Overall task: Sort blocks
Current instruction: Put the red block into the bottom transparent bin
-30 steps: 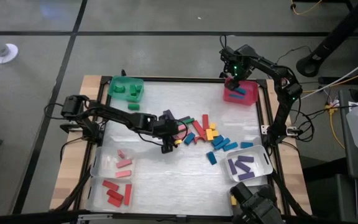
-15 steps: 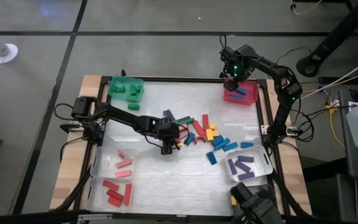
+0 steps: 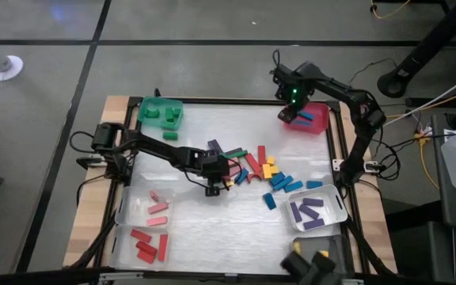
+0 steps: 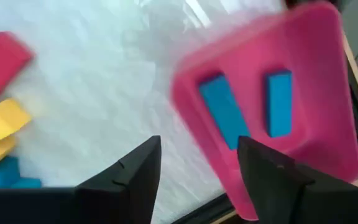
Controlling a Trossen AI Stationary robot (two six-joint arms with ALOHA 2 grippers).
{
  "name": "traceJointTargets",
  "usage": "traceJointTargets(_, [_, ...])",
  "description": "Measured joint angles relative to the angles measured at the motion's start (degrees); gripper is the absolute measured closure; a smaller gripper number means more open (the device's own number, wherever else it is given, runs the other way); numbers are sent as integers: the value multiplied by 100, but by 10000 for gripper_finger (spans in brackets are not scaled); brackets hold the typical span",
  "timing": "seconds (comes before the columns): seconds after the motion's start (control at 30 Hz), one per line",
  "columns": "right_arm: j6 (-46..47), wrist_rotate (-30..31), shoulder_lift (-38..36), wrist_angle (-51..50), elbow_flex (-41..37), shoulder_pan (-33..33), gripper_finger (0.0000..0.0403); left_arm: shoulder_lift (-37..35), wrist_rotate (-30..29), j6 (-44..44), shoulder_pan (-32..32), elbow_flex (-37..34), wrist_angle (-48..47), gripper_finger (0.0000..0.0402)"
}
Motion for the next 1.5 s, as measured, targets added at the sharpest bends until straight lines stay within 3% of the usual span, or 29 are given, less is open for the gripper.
traceJointTargets(0.17, [-4, 0, -192, 23, 7, 729, 206, -302, 81, -11, 0, -5, -20, 370])
traceJointTargets(0.33, [-7, -93, -197, 43, 7, 1514, 209, -1044, 293, -182, -2, -5, -161, 370])
traceJointTargets(0.57, [-9, -408, -197, 181, 7, 2581, 210, -2569, 1708, -917, -172, -4, -1442, 368])
traceJointTargets(0.77, [-9, -600, -184, 753, 7, 3384, 210, -3427, 2685, -1847, -1067, -3, -2670, 370])
traceJointTargets(1.0, [-9, -599, 31, 1417, 4, 4046, 210, -3584, 2985, -3316, -2435, -3, -2869, 356])
traceJointTargets(1.2, [-9, -592, 396, 1567, 4, 4329, 210, -3568, 2983, -4063, -3518, -3, -2897, 352])
traceJointTargets(1.37, [-9, -584, 784, 1581, 2, 4427, 210, -3426, 2895, -4350, -4076, -3, -2886, 351])
traceJointTargets(1.5, [-9, -533, 999, 1579, 2, 4416, 210, -3244, 2638, -5124, -4323, -3, -3063, 348])
